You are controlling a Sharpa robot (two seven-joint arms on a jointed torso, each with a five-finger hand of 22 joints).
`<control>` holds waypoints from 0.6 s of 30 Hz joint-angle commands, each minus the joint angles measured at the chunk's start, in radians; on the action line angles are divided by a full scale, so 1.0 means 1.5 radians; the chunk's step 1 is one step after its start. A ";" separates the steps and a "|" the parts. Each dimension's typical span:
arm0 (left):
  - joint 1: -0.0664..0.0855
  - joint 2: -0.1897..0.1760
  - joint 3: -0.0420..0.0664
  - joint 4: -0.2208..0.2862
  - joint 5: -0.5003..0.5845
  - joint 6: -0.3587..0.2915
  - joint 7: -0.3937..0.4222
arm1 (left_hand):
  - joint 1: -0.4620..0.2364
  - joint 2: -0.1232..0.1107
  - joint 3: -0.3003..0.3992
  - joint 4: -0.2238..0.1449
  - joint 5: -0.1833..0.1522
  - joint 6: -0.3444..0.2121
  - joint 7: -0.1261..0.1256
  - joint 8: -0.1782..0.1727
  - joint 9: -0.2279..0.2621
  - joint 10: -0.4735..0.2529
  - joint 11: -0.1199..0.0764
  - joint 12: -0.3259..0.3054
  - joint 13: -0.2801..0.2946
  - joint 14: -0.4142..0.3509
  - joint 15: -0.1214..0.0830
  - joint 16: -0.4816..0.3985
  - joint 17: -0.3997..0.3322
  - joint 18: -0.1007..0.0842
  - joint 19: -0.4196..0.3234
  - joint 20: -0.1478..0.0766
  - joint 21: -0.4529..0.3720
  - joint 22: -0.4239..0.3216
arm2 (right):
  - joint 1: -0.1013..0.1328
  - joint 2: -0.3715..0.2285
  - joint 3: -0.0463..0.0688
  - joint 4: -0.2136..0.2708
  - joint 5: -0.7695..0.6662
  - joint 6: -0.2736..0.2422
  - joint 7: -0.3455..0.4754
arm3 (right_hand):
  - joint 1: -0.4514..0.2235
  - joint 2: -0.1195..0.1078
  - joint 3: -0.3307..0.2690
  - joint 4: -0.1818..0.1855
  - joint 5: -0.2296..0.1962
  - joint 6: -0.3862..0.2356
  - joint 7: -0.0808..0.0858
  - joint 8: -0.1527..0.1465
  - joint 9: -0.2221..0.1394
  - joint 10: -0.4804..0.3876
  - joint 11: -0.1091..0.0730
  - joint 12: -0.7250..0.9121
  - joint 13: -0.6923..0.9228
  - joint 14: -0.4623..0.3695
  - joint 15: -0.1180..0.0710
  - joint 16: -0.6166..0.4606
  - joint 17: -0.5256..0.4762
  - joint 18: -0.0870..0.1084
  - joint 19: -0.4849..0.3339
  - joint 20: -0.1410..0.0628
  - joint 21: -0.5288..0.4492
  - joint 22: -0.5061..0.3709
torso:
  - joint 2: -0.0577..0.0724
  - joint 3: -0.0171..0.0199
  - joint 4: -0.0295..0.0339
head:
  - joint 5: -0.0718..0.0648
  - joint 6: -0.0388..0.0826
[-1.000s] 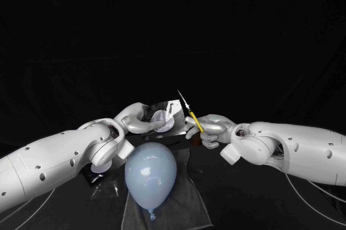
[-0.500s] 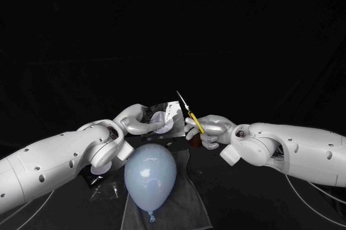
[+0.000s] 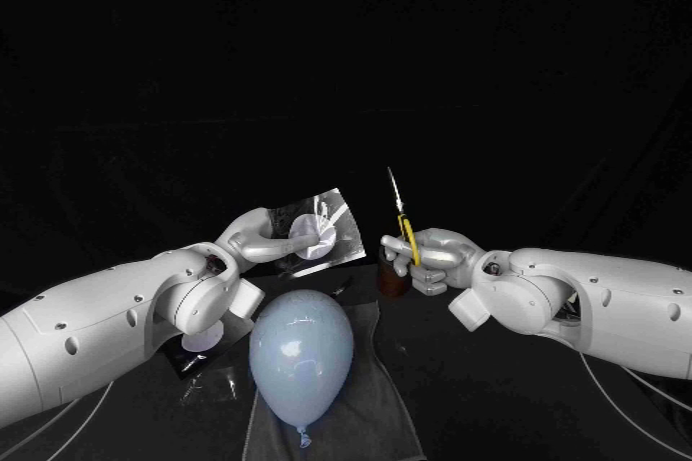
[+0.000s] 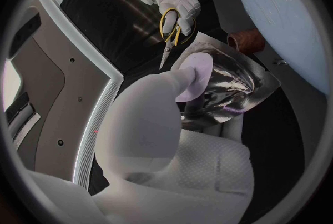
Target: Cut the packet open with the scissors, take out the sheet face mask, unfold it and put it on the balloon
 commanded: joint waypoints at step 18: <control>-0.005 -0.049 0.000 0.012 0.171 0.103 0.007 | -0.002 0.005 0.000 -0.004 0.002 0.002 0.004 0.004 0.039 0.000 0.002 -0.004 0.000 0.002 0.000 -0.003 0.001 0.013 -0.002 0.000 0.002 0.000 | -0.003 -0.035 -0.006 0.009 0.027 0.003 0.035 | 0.005 0.011 -0.018 -0.005 0.000 -0.003 -0.006 0.011 0.010 0.090 -0.046 0.033 0.033 0.050 -0.067 0.001 0.072 0.002 0.040 -0.008 0.002 0.137 | -0.001 0.0006 0.0002 | 0.009 0.001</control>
